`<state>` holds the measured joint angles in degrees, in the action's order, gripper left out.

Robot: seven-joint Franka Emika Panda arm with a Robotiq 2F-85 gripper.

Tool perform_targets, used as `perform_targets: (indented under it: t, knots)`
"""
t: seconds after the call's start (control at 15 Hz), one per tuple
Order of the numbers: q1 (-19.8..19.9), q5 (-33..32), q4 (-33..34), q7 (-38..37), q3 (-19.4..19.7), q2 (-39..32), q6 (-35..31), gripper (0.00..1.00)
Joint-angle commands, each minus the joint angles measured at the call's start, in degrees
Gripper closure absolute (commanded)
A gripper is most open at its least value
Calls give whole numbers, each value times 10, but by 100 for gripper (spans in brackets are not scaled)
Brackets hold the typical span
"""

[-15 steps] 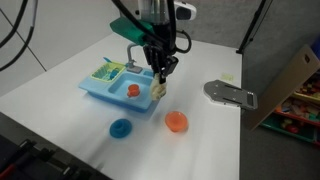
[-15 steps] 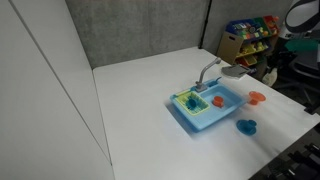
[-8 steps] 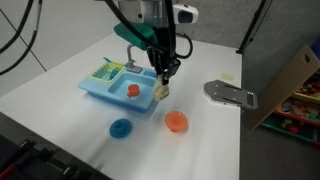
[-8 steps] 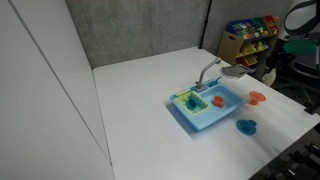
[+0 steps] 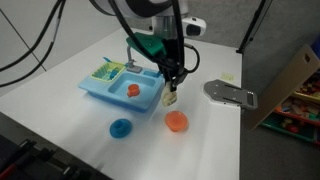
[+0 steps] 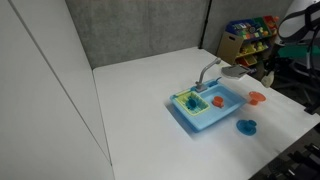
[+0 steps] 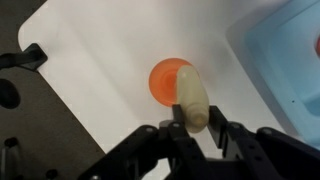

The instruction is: Put the white bottle on the orange stand

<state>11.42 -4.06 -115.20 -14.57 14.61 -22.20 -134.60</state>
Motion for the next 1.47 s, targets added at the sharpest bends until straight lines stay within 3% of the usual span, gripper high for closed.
perform_targets:
  t: [0.0, 0.73, 1.4]
  knots:
    - [7, 9, 45, -14, 7, -44, 7, 91]
    - [45, 84, 119, 3, -4, -135, 26, 91]
    - [47, 103, 123, 3, -6, -154, 6, 91]
